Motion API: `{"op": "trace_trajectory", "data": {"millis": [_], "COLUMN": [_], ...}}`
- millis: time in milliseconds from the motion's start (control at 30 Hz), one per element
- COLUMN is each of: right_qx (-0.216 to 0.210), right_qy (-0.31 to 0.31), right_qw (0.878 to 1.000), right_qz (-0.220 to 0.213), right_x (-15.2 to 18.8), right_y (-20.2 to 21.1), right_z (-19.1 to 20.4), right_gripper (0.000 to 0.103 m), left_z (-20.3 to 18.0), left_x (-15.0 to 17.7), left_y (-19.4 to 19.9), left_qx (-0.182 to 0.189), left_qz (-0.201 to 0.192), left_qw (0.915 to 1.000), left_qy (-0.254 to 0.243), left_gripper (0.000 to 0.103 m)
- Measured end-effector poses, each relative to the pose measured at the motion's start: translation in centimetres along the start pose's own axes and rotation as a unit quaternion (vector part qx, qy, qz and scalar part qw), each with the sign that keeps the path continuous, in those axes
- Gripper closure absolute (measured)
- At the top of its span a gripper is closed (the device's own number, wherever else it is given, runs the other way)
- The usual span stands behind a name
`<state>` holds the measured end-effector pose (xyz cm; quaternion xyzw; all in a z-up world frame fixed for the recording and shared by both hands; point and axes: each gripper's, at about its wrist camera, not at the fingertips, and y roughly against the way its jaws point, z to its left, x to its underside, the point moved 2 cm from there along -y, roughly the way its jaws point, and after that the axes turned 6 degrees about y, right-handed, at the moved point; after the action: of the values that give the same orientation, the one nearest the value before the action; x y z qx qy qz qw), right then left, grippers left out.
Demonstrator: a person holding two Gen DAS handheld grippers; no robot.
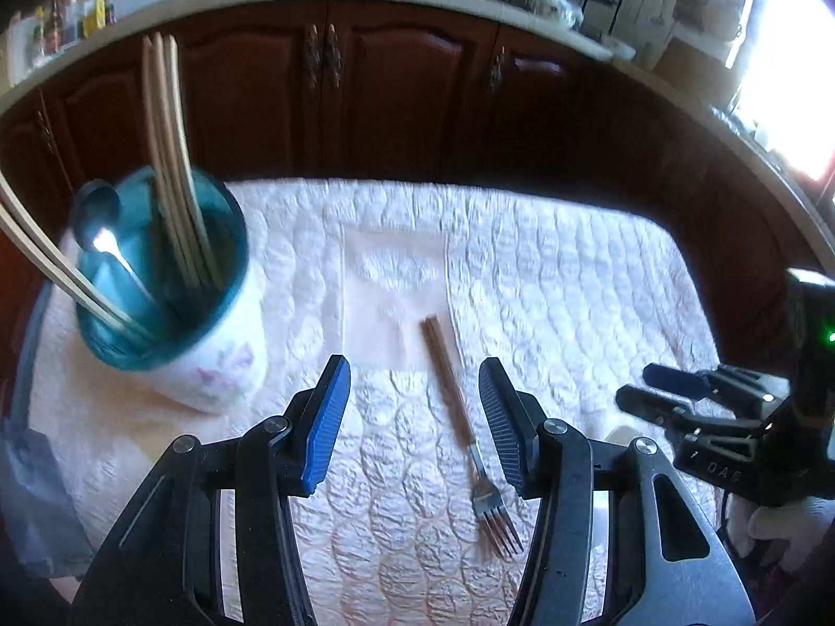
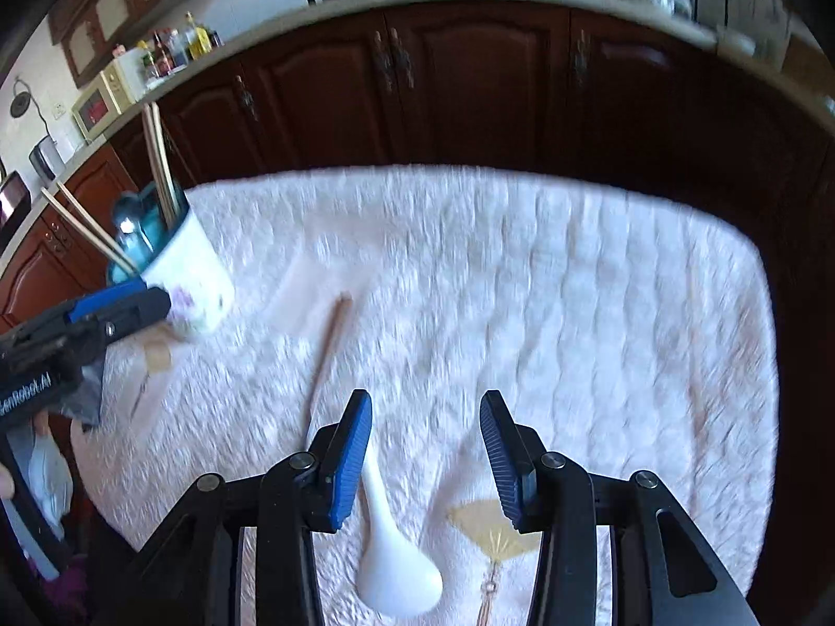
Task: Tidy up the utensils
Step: 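Grasp the metal fork with the left tool while the right tool grasps the white spoon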
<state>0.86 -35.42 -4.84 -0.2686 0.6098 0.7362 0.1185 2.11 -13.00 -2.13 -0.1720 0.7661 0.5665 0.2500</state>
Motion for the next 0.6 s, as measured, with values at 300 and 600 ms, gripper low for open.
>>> {"op": "trace_trajectory", "data": {"millis": [300, 600], "right_qx": [-0.064, -0.07], "right_qy": [0.017, 0.033], "right_qw": [0.996, 0.994], "right_qz": [0.064, 0.08], "right_x": [1.8, 1.8], "right_y": [-6.5, -9.2], "right_z": [2.2, 3.3], "right_gripper": [0.071, 0.091], "left_z": [0.6, -0.5], "left_x": [0.8, 0.5], "left_y": [-3.0, -7.4], "left_qx": [-0.01, -0.006], "left_qz": [0.031, 0.069], "left_qw": [0.9995, 0.9975], "left_qy": [0.007, 0.007], "left_gripper": [0.052, 0.052]}}
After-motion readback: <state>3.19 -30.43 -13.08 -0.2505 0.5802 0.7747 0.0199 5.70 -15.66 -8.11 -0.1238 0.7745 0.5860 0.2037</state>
